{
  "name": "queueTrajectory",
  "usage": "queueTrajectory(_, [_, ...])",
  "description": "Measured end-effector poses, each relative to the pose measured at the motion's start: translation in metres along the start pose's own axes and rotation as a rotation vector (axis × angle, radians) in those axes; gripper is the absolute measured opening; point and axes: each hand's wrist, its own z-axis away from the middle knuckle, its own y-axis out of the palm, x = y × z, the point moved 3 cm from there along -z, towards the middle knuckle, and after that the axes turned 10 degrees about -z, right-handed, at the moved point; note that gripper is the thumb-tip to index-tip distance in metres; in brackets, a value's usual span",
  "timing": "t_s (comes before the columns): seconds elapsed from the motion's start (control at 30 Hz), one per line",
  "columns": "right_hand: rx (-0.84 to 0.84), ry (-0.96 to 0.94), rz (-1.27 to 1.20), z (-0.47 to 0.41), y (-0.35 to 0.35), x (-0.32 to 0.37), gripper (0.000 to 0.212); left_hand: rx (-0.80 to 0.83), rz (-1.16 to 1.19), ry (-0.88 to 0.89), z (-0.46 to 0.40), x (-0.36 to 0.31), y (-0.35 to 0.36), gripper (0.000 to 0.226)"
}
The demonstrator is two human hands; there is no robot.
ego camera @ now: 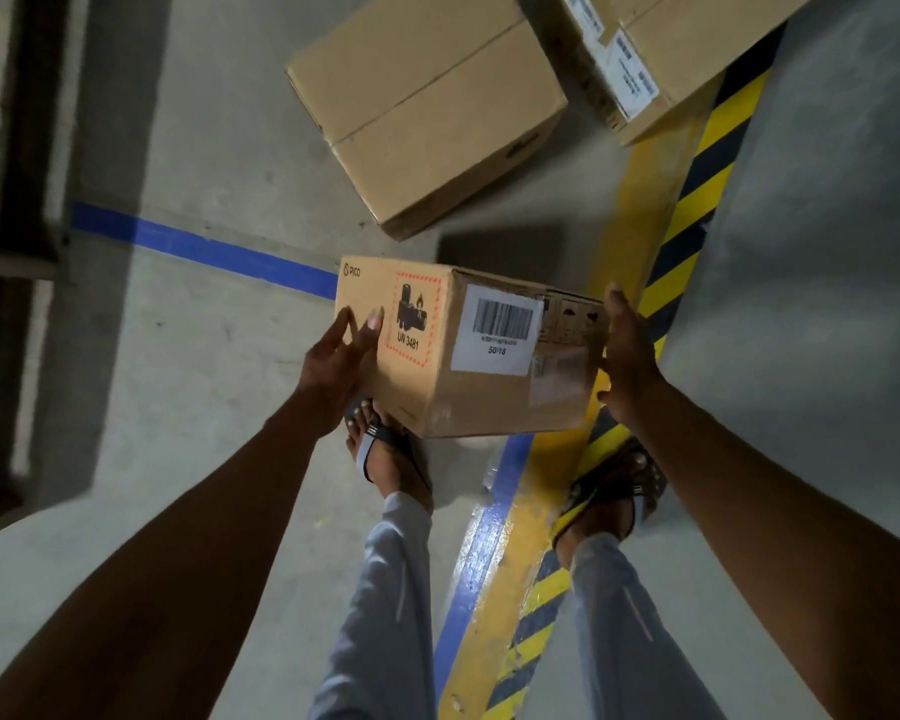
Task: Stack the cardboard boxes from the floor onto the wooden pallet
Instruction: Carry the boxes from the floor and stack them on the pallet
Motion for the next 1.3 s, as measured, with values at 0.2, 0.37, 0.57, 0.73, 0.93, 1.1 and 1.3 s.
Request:
queueTrajectory(0.2, [0.078,0.24,-0.144,-0.031,-0.026,-0.024,0.049,0.176,-0.121,0.054,0.006,-0.015,0.003,0.114])
queueTrajectory(0.37, [0.166,0.295,-0.117,0.016,-0.033,-0.032,0.032,0.024,-0.222,-0.042,0.026,-0.032,0.042,0.097])
queueTrajectory(0.57, [0.168,0.381,-0.236,0.048,-0.05,-0.047,0.028,0.019,-0.886,0.256,0.092,-0.058,0.085,0.115])
queueTrajectory(0.73, [0.194,0.371,-0.251,0.056,-0.053,-0.05,0.018,-0.061,-0.796,0.164,0.101,-0.052,0.083,0.124])
queueTrajectory(0.93, [0.134,0.105,-0.04,0.104,-0.055,-0.042,0.007,0.063,-0.364,0.049,0.119,-0.059,0.054,0.086])
queueTrajectory(1.1, [0.071,0.103,0.118,0.115,-0.052,-0.047,0.01,-0.078,-0.305,-0.049,0.117,-0.045,0.051,0.078])
queueTrajectory(1.3, [-0.024,0.082,0.172,0.042,-0.063,-0.06,0.042,-0.106,-0.232,-0.124,0.063,-0.012,0.016,0.069])
